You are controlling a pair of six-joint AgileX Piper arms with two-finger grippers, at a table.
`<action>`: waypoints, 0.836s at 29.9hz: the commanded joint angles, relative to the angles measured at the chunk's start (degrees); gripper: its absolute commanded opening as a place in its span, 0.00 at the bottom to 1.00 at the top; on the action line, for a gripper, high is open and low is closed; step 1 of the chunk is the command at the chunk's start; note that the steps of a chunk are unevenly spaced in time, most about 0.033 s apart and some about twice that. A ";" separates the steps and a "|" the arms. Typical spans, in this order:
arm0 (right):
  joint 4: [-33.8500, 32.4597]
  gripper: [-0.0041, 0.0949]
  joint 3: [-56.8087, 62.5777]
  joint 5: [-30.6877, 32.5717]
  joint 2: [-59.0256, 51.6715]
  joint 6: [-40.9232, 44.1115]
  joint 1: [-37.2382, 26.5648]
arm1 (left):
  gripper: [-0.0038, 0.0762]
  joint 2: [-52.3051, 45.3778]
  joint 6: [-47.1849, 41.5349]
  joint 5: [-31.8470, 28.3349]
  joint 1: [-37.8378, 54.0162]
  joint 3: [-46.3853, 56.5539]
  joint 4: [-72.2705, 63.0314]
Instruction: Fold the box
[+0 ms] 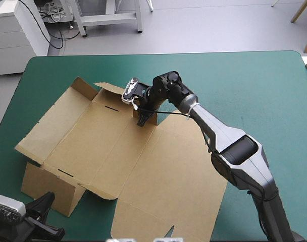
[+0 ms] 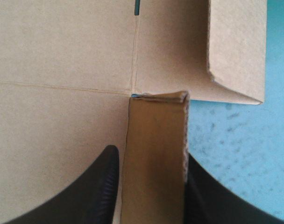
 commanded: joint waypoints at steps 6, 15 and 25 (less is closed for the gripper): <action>0.43 0.12 -1.99 -1.56 -3.48 0.52 0.04 | 0.04 1.04 -0.06 -4.19 -0.30 -1.34 0.01; 1.04 0.02 -3.54 4.07 -3.48 -5.72 0.04 | 0.04 1.04 -0.06 -4.19 -0.30 -1.34 0.01; 3.28 0.02 -6.46 7.95 -4.62 -11.57 0.04 | 0.04 1.04 -0.06 -4.19 -0.30 -1.34 0.01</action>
